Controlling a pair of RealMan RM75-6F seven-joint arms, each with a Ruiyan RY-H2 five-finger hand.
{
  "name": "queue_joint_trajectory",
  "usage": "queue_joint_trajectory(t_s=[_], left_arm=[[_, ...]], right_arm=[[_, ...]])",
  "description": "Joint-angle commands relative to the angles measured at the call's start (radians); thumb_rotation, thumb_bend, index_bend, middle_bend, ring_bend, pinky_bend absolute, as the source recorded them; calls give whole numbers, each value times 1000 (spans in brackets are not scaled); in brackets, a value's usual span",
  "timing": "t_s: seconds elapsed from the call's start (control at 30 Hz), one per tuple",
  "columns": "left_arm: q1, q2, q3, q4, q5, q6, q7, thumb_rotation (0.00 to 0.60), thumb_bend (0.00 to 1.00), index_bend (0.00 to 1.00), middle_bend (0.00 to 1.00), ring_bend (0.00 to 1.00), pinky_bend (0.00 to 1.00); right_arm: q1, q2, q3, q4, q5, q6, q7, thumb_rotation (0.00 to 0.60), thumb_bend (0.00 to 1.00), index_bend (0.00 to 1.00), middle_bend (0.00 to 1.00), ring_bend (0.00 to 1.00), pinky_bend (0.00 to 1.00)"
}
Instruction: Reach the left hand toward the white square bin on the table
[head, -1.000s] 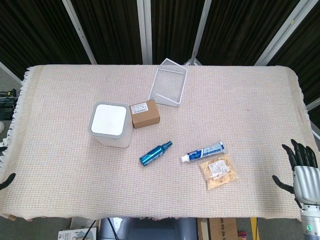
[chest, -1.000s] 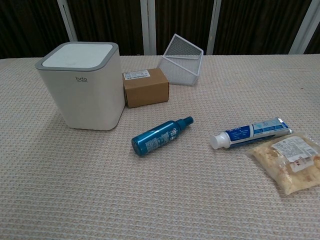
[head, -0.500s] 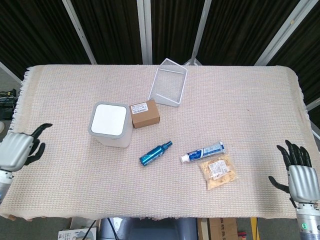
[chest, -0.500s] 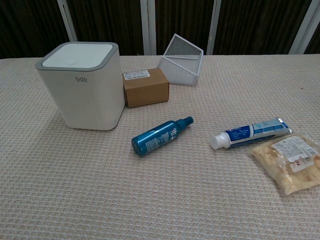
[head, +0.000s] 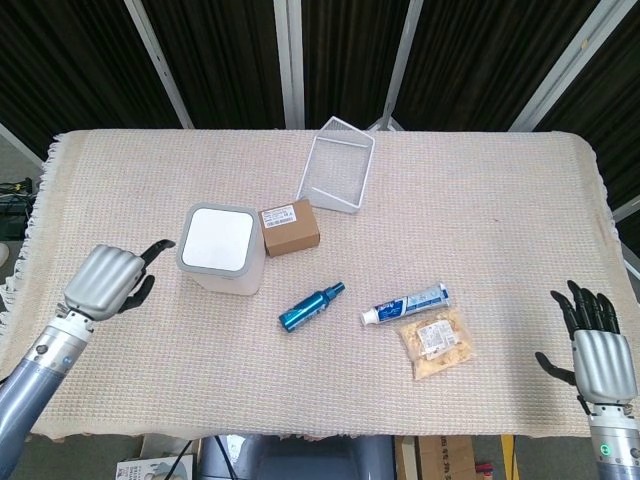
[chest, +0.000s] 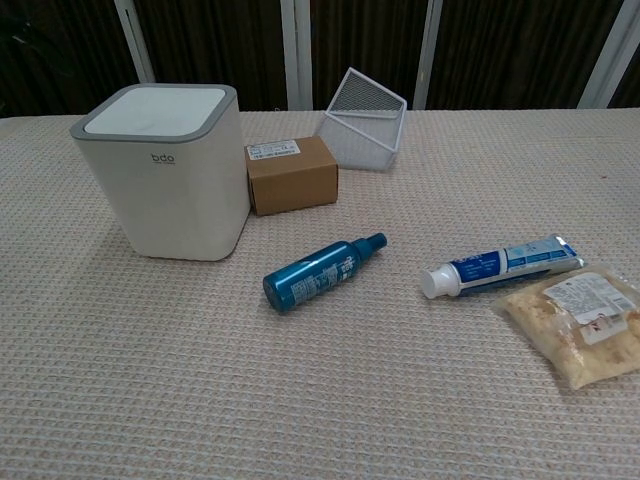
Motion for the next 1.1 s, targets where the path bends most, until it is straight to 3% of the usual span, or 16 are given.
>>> queue_joint_trajectory(t_s=[0.03, 0.37, 0.8, 0.97, 1.1], left_arm=[[-46, -34, -7, -10, -63, -30, 64, 600, 726, 204, 909, 816, 737], [-140, -125, 19, -20, -203, -34, 254, 600, 726, 208, 909, 816, 737], [-205, -180, 83, -16, -308, 10, 388, 600, 726, 254, 909, 816, 737], [-207, -178, 82, -51, -272, 76, 398, 600, 675, 246, 875, 806, 737], [-159, -158, 77, -115, -124, 192, 342, 600, 549, 243, 756, 702, 730]], right_arm=[[-1, 1, 1, 0, 2, 1, 0, 600, 170, 153, 0, 26, 36], [-3, 1, 8, 4, 8, 9, 13, 600, 171, 153, 0, 25, 36], [1, -3, 13, 20, 15, 2, 34, 600, 170, 153, 0, 26, 36], [1, -4, 13, 21, 15, 3, 34, 600, 170, 153, 0, 26, 36], [3, -6, 13, 23, 17, -1, 33, 600, 171, 153, 0, 26, 36]])
